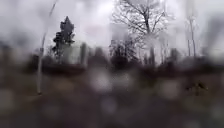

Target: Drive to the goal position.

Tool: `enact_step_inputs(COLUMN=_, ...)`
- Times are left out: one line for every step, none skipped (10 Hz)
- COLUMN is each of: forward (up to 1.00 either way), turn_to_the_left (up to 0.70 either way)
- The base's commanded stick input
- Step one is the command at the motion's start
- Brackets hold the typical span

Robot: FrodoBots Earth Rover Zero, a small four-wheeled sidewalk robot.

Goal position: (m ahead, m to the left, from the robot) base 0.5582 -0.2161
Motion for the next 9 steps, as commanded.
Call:
enact_step_inputs(forward=0.39, turn_to_the_left=0.13)
enact_step_inputs(forward=0.28, turn_to_the_left=0.1)
enact_step_inputs(forward=0.17, turn_to_the_left=0.06)
enact_step_inputs(forward=0.06, turn_to_the_left=0.02)
enact_step_inputs(forward=0.0, turn_to_the_left=0.0)
enact_step_inputs(forward=0.0, turn_to_the_left=0.0)
enact_step_inputs(forward=0.0, turn_to_the_left=0.0)
enact_step_inputs(forward=0.0, turn_to_the_left=0.0)
enact_step_inputs(forward=0.0, turn_to_the_left=0.0)
